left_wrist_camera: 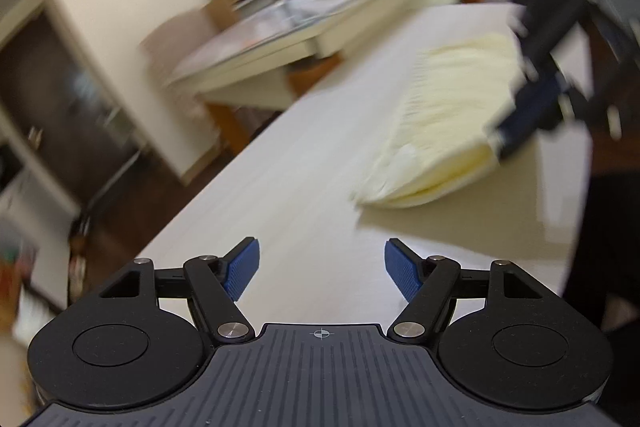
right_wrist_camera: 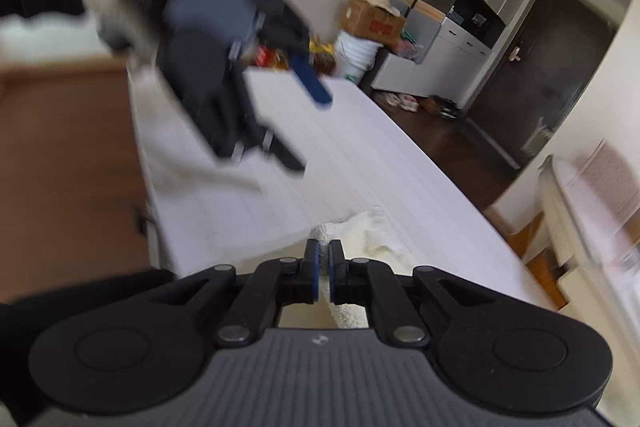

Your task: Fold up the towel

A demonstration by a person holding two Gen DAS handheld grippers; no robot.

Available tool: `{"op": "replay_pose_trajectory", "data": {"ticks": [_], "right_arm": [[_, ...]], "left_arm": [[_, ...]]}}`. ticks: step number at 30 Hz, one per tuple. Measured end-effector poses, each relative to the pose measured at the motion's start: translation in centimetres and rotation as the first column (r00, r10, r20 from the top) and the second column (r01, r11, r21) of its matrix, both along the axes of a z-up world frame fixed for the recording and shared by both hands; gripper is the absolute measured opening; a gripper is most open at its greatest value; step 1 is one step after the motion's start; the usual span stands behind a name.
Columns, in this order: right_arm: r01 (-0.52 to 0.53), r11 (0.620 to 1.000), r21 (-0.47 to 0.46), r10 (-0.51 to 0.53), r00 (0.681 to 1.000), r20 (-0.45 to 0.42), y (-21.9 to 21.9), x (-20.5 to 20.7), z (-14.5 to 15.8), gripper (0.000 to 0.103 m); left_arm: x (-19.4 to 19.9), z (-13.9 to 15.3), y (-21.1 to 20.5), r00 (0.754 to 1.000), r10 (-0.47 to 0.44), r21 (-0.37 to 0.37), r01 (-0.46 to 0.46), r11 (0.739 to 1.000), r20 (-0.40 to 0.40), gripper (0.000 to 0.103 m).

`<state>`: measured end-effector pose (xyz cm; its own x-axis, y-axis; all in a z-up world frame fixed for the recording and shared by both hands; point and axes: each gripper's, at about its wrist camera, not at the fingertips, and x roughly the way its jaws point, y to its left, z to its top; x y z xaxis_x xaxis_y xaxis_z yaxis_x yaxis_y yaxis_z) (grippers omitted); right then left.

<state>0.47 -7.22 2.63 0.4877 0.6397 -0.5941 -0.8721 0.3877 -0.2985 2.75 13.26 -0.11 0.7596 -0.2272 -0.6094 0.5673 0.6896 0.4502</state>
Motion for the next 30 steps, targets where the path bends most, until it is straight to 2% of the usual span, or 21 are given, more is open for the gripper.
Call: {"op": "replay_pose_trajectory", "data": {"ticks": [3, 8, 10, 12, 13, 15, 16, 17, 21, 25, 26, 29, 30], "right_arm": [[-0.014, 0.997, 0.071, 0.02, 0.996, -0.087, -3.5, 0.2, 1.9, 0.005], [-0.051, 0.99, 0.131, 0.068, 0.99, -0.123, -6.9, -0.1, 3.5, 0.005], [-0.061, 0.988, 0.142, 0.079, 0.988, -0.129, -8.0, -0.5, 3.6, 0.005], [-0.06, 0.987, 0.15, 0.08, 0.988, -0.133, -9.1, -0.8, 3.5, 0.005], [-0.056, 0.987, 0.15, 0.076, 0.988, -0.132, -9.7, -1.0, 3.3, 0.005], [-0.048, 0.987, 0.154, 0.069, 0.989, -0.132, -10.8, -1.6, 2.9, 0.005], [-0.047, 0.987, 0.157, 0.069, 0.988, -0.136, -11.3, -1.7, 2.6, 0.005], [-0.048, 0.987, 0.156, 0.069, 0.988, -0.135, -11.6, -1.9, 2.4, 0.005], [-0.048, 0.988, 0.148, 0.067, 0.99, -0.125, -11.9, -2.7, 1.3, 0.006], [-0.034, 0.991, 0.131, 0.045, 0.996, -0.083, -11.2, -3.9, 0.1, 0.01], [-0.026, 0.992, 0.127, 0.035, 0.997, -0.066, -11.1, -4.4, -0.3, 0.012], [-0.007, 0.994, 0.113, 0.01, 1.0, -0.025, -10.4, -5.2, -0.9, 0.028], [-0.005, 0.994, 0.105, 0.006, 1.0, -0.012, -10.2, -5.6, -1.2, 0.03]], "left_arm": [[-1.6, -0.9, -2.4, 0.994, -0.109, 0.055, 0.108, 0.993, 0.019, 0.074], [-3.3, -2.3, -6.1, 0.966, -0.256, 0.135, 0.249, 0.959, 0.034, 0.073], [-3.7, -2.7, -7.0, 0.953, -0.301, 0.154, 0.293, 0.944, 0.035, 0.068], [-4.2, -3.0, -7.8, 0.936, -0.349, 0.174, 0.339, 0.925, 0.032, 0.049], [-4.4, -3.1, -8.1, 0.929, -0.37, 0.185, 0.358, 0.915, 0.028, 0.045], [-4.7, -3.1, -8.5, 0.916, -0.402, 0.201, 0.39, 0.899, 0.02, 0.021], [-5.0, -3.1, -8.9, 0.906, -0.424, 0.21, 0.414, 0.886, 0.005, 0.017], [-5.1, -3.1, -9.1, 0.9, -0.435, 0.214, 0.428, 0.878, -0.012, 0.007], [-4.8, -3.1, -9.5, 0.887, -0.453, 0.212, 0.46, 0.862, -0.083, 0.007], [-3.5, -2.8, -9.6, 0.886, -0.448, 0.182, 0.464, 0.867, -0.123, 0.007], [-3.1, -2.7, -9.6, 0.886, -0.444, 0.17, 0.462, 0.87, -0.135, 0.007], [-2.8, -2.1, -9.6, 0.886, -0.439, 0.155, 0.459, 0.875, -0.152, 0.007], [-2.8, -1.9, -9.7, 0.886, -0.436, 0.153, 0.458, 0.875, -0.157, 0.007]]}}
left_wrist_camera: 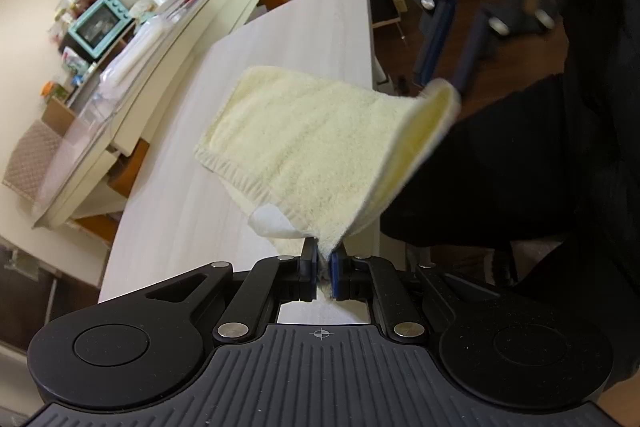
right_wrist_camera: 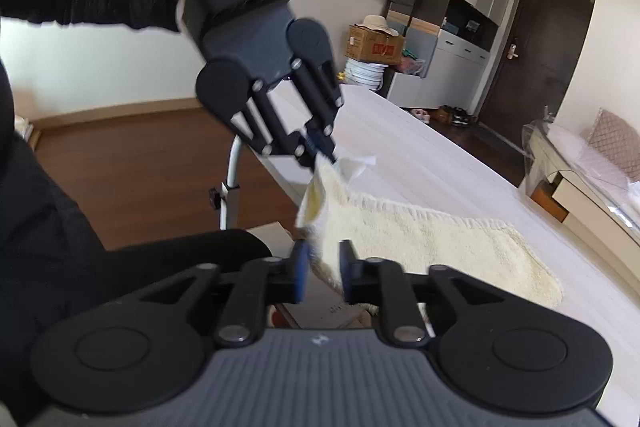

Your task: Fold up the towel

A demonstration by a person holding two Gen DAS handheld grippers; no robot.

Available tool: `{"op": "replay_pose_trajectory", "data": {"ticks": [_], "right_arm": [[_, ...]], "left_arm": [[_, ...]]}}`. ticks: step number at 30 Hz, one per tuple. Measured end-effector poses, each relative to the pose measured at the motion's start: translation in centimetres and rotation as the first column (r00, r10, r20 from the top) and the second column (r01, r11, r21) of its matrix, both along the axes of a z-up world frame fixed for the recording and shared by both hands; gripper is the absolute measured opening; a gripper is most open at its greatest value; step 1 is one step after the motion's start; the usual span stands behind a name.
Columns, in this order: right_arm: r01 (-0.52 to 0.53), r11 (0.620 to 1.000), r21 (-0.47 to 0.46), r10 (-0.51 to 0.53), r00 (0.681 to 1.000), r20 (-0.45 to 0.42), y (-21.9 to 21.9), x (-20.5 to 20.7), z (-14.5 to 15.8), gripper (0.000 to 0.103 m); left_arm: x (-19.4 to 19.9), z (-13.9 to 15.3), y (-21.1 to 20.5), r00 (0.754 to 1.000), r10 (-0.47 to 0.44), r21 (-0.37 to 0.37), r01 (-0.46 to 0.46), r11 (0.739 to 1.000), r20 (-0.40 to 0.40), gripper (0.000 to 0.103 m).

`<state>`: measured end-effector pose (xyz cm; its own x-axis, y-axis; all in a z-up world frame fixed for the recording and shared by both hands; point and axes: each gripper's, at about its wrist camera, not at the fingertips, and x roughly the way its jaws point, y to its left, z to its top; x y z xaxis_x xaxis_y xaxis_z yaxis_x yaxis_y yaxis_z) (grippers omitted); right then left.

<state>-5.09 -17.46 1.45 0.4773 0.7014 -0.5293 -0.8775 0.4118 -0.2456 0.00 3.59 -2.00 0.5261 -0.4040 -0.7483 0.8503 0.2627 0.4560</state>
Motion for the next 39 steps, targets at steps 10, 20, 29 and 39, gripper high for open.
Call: {"op": "replay_pose_trajectory", "data": {"ticks": [10, 20, 29, 39], "right_arm": [[0.01, 0.996, -0.089, 0.006, 0.984, 0.178, 3.7, -2.4, -1.9, 0.038], [0.028, 0.992, -0.125, 0.002, 0.972, 0.235, 4.2, -3.1, -2.8, 0.005], [0.055, 0.998, -0.013, -0.053, 0.995, 0.086, 0.5, -0.3, -0.3, 0.005], [0.256, 0.942, 0.217, -0.192, 0.942, -0.277, -6.1, 8.1, 1.7, 0.005]], "left_arm": [[-0.3, 1.4, -0.5, 1.0, 0.011, 0.014, -0.011, 1.0, -0.025, 0.007], [-0.2, 2.5, -0.9, 0.992, 0.095, 0.008, -0.095, 0.995, -0.082, 0.007], [2.4, 5.1, -3.7, 0.944, 0.247, -0.031, -0.26, 0.965, -0.219, 0.007], [8.6, 7.5, -7.0, 0.886, 0.292, -0.048, -0.33, 0.943, -0.361, 0.007]]}}
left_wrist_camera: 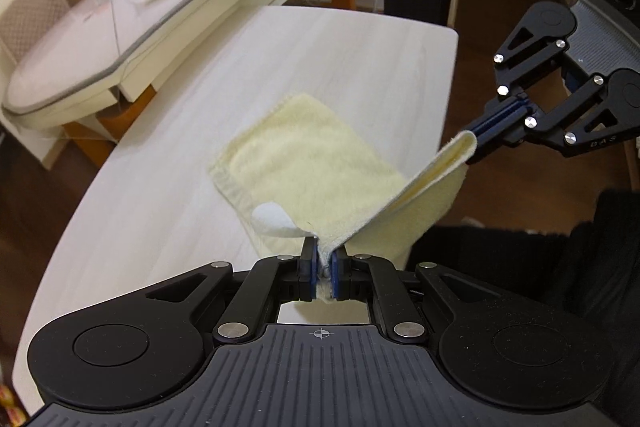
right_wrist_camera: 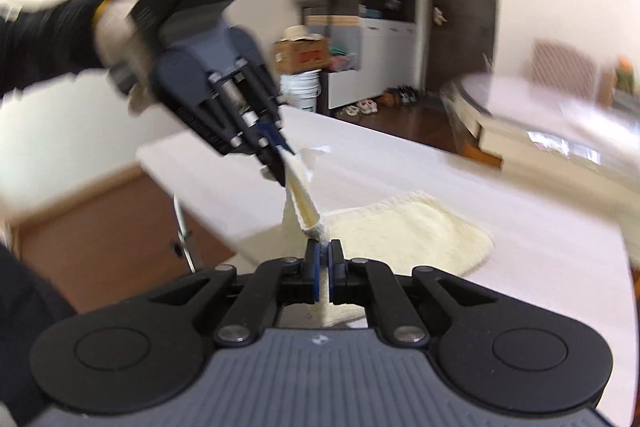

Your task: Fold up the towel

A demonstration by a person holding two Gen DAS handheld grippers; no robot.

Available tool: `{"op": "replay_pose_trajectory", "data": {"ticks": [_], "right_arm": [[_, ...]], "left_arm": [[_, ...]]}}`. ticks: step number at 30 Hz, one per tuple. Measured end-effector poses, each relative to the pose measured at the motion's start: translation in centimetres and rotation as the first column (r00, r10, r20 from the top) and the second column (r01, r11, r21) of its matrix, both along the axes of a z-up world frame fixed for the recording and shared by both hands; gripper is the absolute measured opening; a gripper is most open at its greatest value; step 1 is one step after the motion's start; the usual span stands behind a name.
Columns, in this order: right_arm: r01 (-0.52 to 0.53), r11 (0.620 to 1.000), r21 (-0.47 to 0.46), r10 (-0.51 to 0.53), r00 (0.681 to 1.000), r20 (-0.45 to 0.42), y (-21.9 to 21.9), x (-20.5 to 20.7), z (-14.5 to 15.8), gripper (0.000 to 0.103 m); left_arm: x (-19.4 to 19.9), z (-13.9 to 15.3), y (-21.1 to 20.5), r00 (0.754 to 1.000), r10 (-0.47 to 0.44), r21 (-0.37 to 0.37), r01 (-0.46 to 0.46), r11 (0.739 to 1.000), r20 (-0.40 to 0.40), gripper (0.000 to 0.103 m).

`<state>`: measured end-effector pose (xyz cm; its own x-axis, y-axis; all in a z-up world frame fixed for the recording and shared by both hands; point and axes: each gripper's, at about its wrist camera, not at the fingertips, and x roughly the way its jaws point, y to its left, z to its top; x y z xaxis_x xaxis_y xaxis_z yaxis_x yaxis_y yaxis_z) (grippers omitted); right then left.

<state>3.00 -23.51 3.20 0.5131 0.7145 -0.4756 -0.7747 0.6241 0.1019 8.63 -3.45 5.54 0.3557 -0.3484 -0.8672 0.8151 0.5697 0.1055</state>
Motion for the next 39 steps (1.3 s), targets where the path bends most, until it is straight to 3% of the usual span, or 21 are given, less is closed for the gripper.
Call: {"op": "replay_pose_trajectory", "data": {"ticks": [14, 23, 28, 31, 39], "right_arm": [[0.14, 0.977, 0.162, -0.097, 0.964, -0.248, -4.6, 11.1, -3.0, 0.004], [0.227, 0.965, 0.13, -0.172, 0.926, -0.337, -5.5, 15.2, -5.5, 0.004], [0.258, 0.963, 0.078, -0.218, 0.915, -0.339, -5.3, 15.4, -6.4, 0.005], [0.27, 0.961, 0.053, -0.238, 0.914, -0.327, -5.3, 15.1, -6.6, 0.012], [0.302, 0.953, 0.025, -0.296, 0.945, -0.14, -4.7, 13.1, -4.9, 0.018]], "left_arm": [[10.0, -1.9, -2.3, 0.992, 0.081, 0.006, -0.081, 0.997, -0.092, 0.007], [14.0, -4.6, -2.4, 0.985, 0.122, -0.006, -0.124, 0.992, -0.124, 0.008], [15.2, -5.5, -2.1, 0.981, 0.153, -0.025, -0.157, 0.987, -0.118, 0.012], [15.2, -5.8, -1.8, 0.98, 0.164, -0.031, -0.168, 0.985, -0.114, 0.017], [14.9, -5.7, -0.4, 0.974, 0.209, -0.067, -0.215, 0.974, -0.088, 0.027]]}}
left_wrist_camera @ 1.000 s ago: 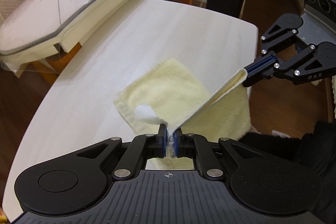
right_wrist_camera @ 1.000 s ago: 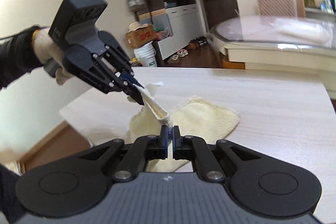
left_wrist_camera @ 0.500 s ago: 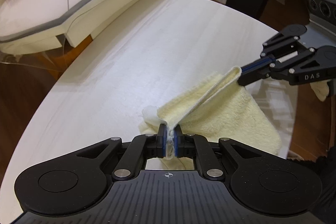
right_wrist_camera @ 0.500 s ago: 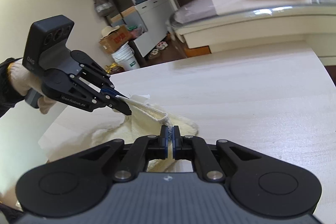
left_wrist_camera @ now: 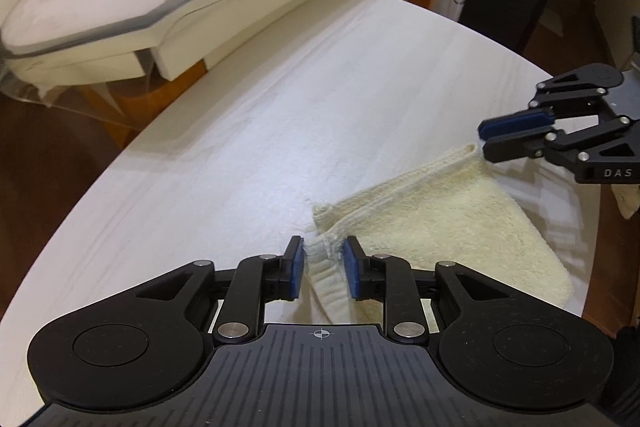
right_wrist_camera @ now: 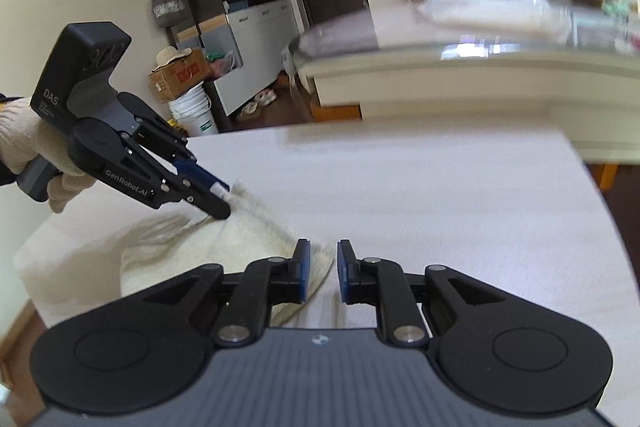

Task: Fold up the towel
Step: 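Open both grippers and release the folded towel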

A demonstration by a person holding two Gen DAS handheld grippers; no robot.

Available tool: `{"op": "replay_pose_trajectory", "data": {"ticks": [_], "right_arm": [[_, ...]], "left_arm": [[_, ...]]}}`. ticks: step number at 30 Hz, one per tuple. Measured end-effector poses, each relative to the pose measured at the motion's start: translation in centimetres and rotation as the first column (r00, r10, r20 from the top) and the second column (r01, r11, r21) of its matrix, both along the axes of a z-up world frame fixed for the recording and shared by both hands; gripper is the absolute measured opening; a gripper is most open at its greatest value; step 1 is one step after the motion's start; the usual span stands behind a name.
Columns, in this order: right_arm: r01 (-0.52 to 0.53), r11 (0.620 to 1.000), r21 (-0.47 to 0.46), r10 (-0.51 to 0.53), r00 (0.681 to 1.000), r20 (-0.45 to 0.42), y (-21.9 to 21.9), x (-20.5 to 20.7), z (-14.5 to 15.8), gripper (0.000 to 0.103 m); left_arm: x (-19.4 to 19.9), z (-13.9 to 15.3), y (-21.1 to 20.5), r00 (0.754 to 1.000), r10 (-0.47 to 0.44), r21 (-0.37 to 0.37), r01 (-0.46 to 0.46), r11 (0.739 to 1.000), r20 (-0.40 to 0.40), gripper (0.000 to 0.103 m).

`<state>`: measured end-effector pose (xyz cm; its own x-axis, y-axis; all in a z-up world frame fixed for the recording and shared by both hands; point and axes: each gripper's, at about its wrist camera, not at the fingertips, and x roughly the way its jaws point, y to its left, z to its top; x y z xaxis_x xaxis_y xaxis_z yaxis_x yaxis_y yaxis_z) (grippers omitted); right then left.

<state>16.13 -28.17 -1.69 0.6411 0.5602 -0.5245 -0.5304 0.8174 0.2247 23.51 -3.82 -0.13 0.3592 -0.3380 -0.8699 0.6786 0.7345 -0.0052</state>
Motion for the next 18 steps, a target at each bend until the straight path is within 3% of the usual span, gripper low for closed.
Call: {"op": "replay_pose_trajectory", "data": {"ticks": [5, 11, 18], "right_arm": [[-0.04, 0.996, -0.084, 0.043, 0.998, 0.038, 1.6, -0.3, -0.3, 0.017], [-0.039, 0.985, -0.167, 0.045, 0.998, 0.036, 2.7, 0.4, -1.0, 0.017], [-0.039, 0.993, -0.114, 0.053, 0.991, 0.12, 1.7, -2.4, 1.0, 0.019]], "left_arm": [[-0.8, 0.7, 0.7, 0.998, 0.029, -0.018, -0.028, 0.999, 0.048, 0.03], [0.0, -0.6, 0.6, 0.997, 0.054, -0.022, -0.053, 0.998, 0.053, 0.033], [-1.1, 1.2, 2.0, 0.993, 0.091, -0.063, -0.086, 0.994, 0.08, 0.037]]}}
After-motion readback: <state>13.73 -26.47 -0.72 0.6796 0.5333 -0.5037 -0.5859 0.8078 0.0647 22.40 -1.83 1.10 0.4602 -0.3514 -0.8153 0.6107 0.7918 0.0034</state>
